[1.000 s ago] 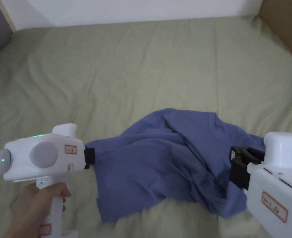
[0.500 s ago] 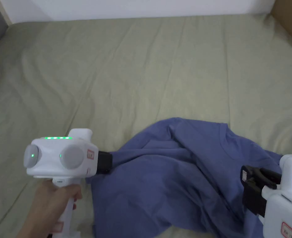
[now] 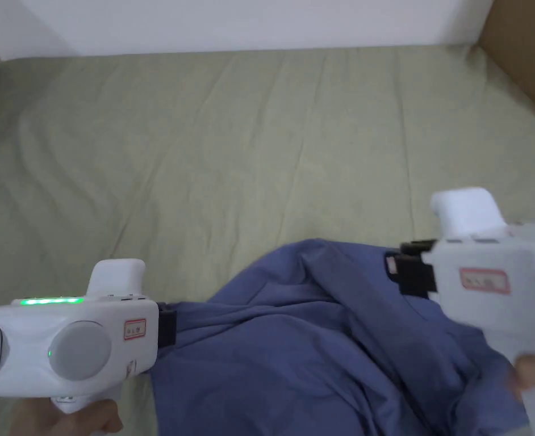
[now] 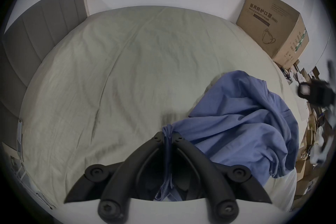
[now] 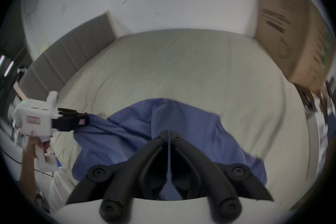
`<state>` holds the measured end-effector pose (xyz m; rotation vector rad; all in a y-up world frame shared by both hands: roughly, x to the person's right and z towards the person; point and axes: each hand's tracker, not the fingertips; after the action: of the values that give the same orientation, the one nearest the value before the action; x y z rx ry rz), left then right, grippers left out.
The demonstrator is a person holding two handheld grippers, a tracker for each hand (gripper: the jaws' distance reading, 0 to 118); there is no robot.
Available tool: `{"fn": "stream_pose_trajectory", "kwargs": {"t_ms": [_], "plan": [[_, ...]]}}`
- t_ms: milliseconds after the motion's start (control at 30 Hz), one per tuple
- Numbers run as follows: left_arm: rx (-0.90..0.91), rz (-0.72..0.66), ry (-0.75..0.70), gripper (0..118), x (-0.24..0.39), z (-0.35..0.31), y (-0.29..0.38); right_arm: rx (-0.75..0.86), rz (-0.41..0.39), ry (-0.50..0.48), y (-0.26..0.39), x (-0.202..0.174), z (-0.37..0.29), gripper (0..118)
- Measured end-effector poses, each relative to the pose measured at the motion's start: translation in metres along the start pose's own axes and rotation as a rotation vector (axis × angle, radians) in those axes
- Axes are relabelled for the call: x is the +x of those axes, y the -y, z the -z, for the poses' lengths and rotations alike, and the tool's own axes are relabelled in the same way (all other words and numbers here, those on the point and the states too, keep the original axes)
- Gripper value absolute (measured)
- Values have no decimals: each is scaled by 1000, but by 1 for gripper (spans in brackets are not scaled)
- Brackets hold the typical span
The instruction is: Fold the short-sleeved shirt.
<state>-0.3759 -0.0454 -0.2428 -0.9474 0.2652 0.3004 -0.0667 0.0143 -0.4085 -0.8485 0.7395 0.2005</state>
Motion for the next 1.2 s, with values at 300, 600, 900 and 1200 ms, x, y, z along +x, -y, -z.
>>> {"fn": "stream_pose_trajectory", "kwargs": {"t_ms": [300,600,900,1200], "plan": [[-2,-2,34,4,-4,-8,6,-254,-181,-15,-72,-11,150,100],[-24,0,42,4,-10,0,6,-310,-333,20,-51,-38,183,57],[24,0,28,4,-11,-37,-7,-217,-113,13,-64,-10,120,3],[212,-11,-75,4,-22,-135,-36,126,148,55,-114,66,-75,3]]}}
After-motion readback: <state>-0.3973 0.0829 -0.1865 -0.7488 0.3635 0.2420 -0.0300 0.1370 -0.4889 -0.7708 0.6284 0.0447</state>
